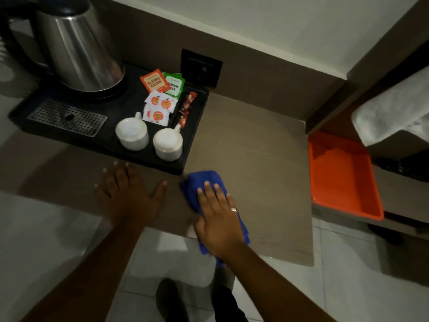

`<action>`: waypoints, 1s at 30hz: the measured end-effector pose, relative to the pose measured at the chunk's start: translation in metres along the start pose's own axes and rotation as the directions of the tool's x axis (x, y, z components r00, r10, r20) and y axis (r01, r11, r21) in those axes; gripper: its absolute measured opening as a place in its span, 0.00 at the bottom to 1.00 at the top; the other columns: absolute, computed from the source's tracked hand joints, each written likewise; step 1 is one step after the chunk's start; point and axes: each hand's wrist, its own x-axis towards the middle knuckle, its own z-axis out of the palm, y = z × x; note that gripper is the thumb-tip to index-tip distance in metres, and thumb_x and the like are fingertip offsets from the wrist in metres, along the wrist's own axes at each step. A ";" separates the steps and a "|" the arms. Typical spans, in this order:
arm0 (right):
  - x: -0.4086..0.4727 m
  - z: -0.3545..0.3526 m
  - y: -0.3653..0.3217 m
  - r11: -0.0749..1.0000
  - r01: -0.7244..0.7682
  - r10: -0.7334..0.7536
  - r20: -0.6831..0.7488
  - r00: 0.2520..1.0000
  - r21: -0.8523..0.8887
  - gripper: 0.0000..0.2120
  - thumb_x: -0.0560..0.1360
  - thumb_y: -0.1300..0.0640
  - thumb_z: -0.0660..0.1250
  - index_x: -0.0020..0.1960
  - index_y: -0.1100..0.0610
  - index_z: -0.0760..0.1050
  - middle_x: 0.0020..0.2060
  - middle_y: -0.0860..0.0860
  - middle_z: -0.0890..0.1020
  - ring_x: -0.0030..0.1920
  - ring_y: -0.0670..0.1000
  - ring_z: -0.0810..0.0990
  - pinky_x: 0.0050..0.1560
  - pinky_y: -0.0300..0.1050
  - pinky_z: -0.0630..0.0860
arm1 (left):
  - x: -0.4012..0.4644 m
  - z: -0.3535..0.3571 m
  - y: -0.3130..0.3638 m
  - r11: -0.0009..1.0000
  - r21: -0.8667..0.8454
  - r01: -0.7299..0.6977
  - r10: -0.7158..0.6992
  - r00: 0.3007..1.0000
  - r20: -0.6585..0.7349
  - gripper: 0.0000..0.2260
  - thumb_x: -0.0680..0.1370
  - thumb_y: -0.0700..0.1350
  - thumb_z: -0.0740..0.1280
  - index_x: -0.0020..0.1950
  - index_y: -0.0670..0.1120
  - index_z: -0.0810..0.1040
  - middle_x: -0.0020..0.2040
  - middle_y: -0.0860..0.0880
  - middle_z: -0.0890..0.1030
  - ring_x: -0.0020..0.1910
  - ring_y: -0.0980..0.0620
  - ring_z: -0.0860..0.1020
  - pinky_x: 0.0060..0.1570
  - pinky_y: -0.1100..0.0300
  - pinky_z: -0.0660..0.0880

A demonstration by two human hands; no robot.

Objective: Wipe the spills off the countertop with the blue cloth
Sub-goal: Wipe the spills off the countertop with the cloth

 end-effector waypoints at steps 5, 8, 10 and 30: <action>-0.073 -0.020 0.111 0.954 -0.290 0.293 -0.027 0.956 0.072 0.32 0.75 0.49 0.55 0.77 0.51 0.51 0.77 0.49 0.51 0.77 0.50 0.45 0.76 0.57 0.49 | 0.000 -0.003 0.000 1.000 -0.022 0.003 -0.002 1.000 0.011 0.47 0.71 0.72 0.53 0.77 0.37 0.58 0.79 0.35 0.57 0.78 0.32 0.52 0.72 0.30 0.48; -0.080 -0.028 0.133 0.870 -0.479 0.491 -0.116 0.863 0.118 0.31 0.74 0.48 0.52 0.76 0.56 0.56 0.77 0.56 0.57 0.76 0.56 0.52 0.75 0.59 0.53 | 0.001 -0.001 -0.001 1.000 -0.022 0.001 -0.001 1.000 0.006 0.47 0.71 0.72 0.54 0.77 0.37 0.58 0.79 0.34 0.57 0.78 0.32 0.53 0.72 0.30 0.49; -0.063 -0.022 0.122 0.806 -0.577 0.592 -0.170 0.788 0.131 0.30 0.75 0.50 0.51 0.76 0.59 0.57 0.76 0.58 0.58 0.76 0.59 0.54 0.75 0.58 0.53 | 0.002 0.002 -0.003 1.000 -0.018 0.010 -0.010 1.000 0.010 0.47 0.71 0.72 0.54 0.77 0.37 0.58 0.79 0.34 0.57 0.77 0.31 0.53 0.72 0.30 0.49; 0.028 -0.031 0.094 0.990 -0.131 0.133 -0.037 0.990 0.048 0.30 0.77 0.49 0.58 0.77 0.53 0.52 0.77 0.53 0.53 0.77 0.55 0.49 0.75 0.56 0.48 | 0.003 0.003 -0.003 1.000 0.007 -0.003 0.003 1.000 0.003 0.47 0.71 0.72 0.53 0.77 0.38 0.59 0.78 0.34 0.59 0.77 0.31 0.55 0.71 0.30 0.52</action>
